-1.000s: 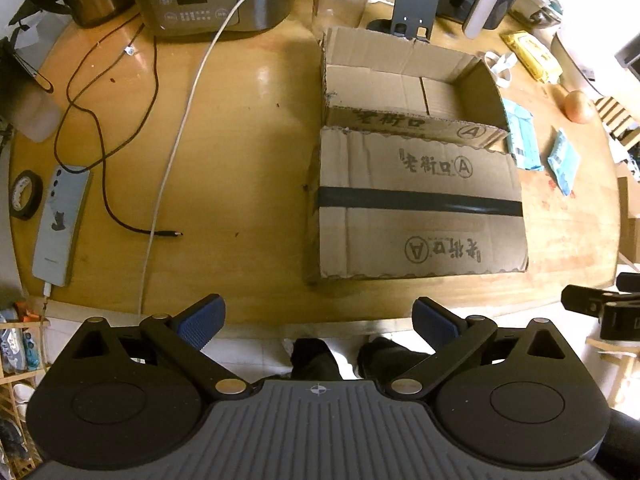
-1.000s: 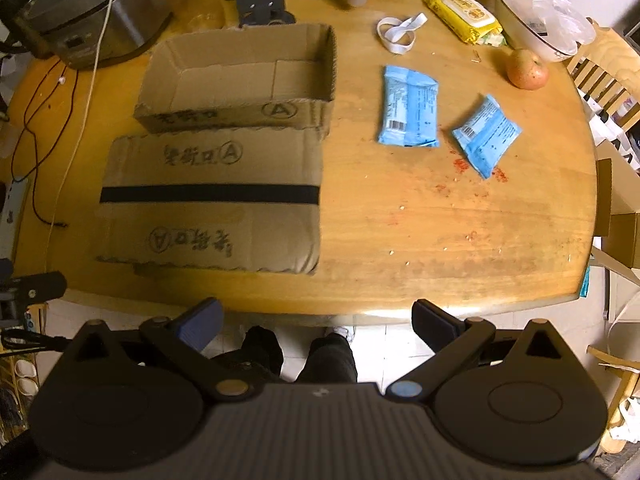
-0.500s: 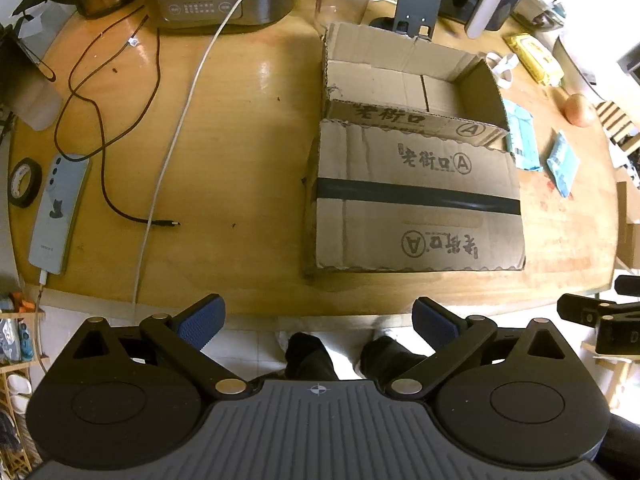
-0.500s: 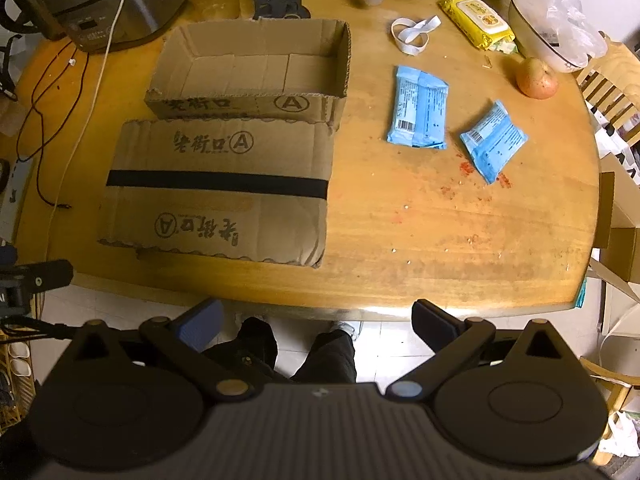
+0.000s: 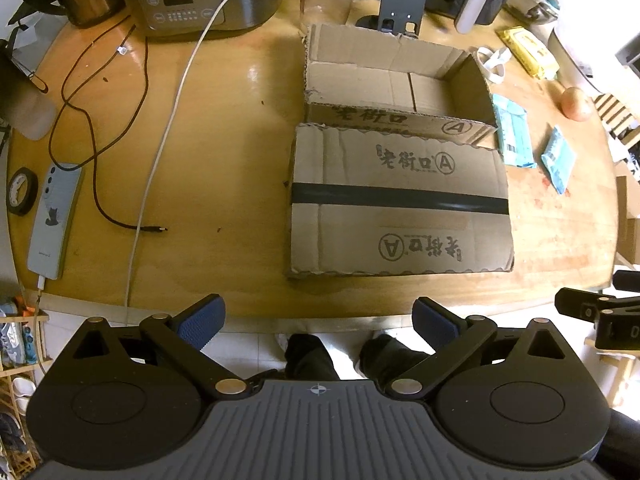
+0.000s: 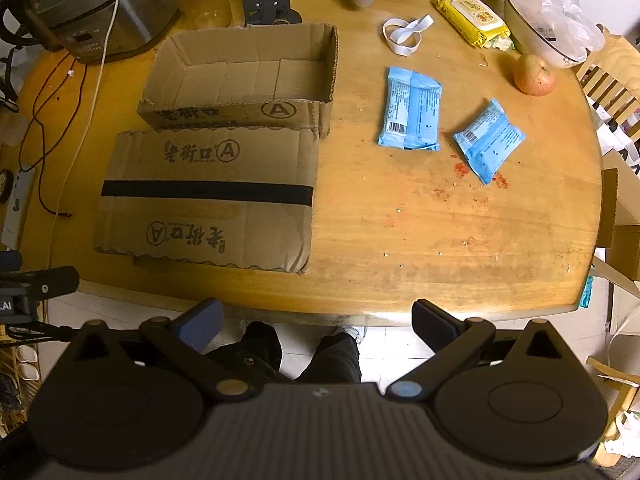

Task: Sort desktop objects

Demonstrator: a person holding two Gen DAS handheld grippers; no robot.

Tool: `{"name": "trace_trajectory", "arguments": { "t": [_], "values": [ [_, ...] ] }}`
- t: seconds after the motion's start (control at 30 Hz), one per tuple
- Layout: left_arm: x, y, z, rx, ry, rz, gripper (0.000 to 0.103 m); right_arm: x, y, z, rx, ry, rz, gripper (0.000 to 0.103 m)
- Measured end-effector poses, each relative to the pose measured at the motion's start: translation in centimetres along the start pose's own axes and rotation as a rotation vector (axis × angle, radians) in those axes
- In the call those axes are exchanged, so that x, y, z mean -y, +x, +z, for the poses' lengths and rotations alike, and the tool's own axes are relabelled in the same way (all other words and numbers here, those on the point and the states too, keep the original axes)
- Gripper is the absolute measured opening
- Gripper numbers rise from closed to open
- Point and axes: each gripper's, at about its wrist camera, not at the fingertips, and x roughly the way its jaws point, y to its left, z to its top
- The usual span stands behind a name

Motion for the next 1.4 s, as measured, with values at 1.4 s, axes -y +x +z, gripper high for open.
{"name": "trace_trajectory", "arguments": {
  "t": [1.4],
  "values": [
    [3.2,1.5,2.1,-0.012,-0.037,0.069,0.103,7.2,1.4,1.1,-0.003,0.054,0.042,0.103]
  ]
}}
